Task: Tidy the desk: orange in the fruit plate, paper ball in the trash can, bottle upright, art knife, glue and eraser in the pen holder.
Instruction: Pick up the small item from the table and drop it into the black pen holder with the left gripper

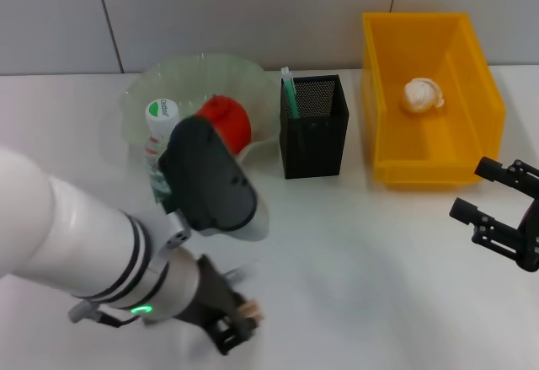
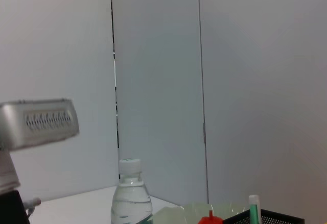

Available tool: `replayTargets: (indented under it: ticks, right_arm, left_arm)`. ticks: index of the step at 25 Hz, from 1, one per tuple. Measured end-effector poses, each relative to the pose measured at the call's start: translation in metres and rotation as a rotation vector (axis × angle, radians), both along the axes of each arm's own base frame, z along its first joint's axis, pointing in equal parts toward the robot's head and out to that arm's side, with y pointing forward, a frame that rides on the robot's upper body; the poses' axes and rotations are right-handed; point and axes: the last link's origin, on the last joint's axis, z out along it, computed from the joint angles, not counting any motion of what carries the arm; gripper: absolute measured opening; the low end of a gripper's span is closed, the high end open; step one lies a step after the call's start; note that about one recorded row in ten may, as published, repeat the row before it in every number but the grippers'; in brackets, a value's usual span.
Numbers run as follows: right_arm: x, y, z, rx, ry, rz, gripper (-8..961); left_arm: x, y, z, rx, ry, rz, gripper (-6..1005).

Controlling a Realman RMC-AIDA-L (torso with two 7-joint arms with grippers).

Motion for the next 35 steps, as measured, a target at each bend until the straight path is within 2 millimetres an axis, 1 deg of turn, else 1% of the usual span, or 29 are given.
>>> replayTargets:
  ticks: [2, 6, 10, 11, 13, 15, 16, 21, 27, 31, 35]
  right_arm:
    - [0.000, 0.000, 0.000, 0.001, 0.000, 0.000, 694]
    - [0.000, 0.000, 0.000, 0.000, 0.002, -0.003, 694]
    - [0.001, -0.001, -0.001, 0.003, -0.002, -0.001, 693]
    - [0.002, -0.002, -0.001, 0.006, -0.005, -0.002, 693]
    - [0.002, -0.002, -0.001, 0.007, -0.005, -0.003, 693]
    - [0.003, -0.003, -0.001, 0.005, -0.007, -0.006, 693]
    - [0.005, -0.005, -0.001, 0.005, -0.010, -0.008, 693]
    - [0.008, -0.010, -0.002, 0.005, -0.013, -0.018, 693]
    - [0.015, -0.022, -0.001, 0.003, -0.009, -0.035, 693]
    - [0.015, -0.034, -0.001, -0.016, 0.008, -0.013, 694]
    - [0.016, -0.040, 0.000, -0.023, 0.011, -0.013, 694]
  left_arm:
    - [0.017, -0.004, 0.003, -0.008, -0.068, -0.031, 278]
    - [0.035, -0.006, 0.008, 0.005, -0.151, -0.073, 276]
    - [0.049, 0.001, 0.009, 0.057, -0.227, -0.116, 277]
    - [0.049, 0.001, 0.009, 0.057, -0.227, -0.116, 277]
    - [0.057, 0.010, 0.012, 0.111, -0.276, -0.144, 276]
    - [0.061, 0.013, 0.014, 0.131, -0.295, -0.154, 272]
    - [0.066, 0.017, 0.016, 0.164, -0.327, -0.172, 271]
    - [0.073, 0.025, 0.018, 0.210, -0.366, -0.215, 278]
    - [0.081, 0.033, 0.017, 0.269, -0.419, -0.274, 286]
    - [0.082, 0.042, 0.010, 0.294, -0.431, -0.299, 291]
    - [0.080, 0.053, 0.001, 0.306, -0.434, -0.297, 297]
